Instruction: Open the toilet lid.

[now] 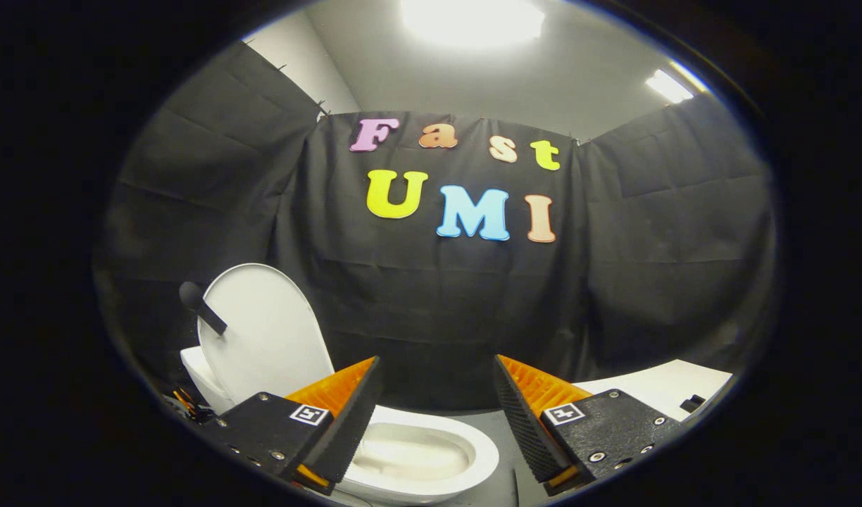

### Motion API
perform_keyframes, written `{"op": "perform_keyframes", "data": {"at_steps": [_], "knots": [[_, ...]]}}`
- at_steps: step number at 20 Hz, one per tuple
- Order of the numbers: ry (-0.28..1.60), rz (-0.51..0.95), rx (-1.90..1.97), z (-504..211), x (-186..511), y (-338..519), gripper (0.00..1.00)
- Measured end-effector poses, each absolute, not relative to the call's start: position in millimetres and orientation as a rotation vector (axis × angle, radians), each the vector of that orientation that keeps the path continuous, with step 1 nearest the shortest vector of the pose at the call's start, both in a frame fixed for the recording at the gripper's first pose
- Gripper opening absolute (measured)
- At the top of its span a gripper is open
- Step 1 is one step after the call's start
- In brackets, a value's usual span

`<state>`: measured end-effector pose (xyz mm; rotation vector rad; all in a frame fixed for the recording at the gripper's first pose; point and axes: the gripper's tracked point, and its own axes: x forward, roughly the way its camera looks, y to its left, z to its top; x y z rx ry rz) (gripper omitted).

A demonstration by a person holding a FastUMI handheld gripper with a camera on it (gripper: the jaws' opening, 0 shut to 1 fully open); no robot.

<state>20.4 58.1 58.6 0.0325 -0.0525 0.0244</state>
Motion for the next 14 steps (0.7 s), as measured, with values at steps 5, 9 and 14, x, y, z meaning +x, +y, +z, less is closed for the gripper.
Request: {"op": "perform_keyframes", "data": {"at_steps": [5,9,14], "knots": [[-0.042,-0.026,0.063,43.1,9.0,24.8,0.95],[-0.028,-0.054,0.057,26.3,1.8,6.5,0.95],[-0.023,-0.057,0.055,13.7,-4.8,6.1,0.95]]}}
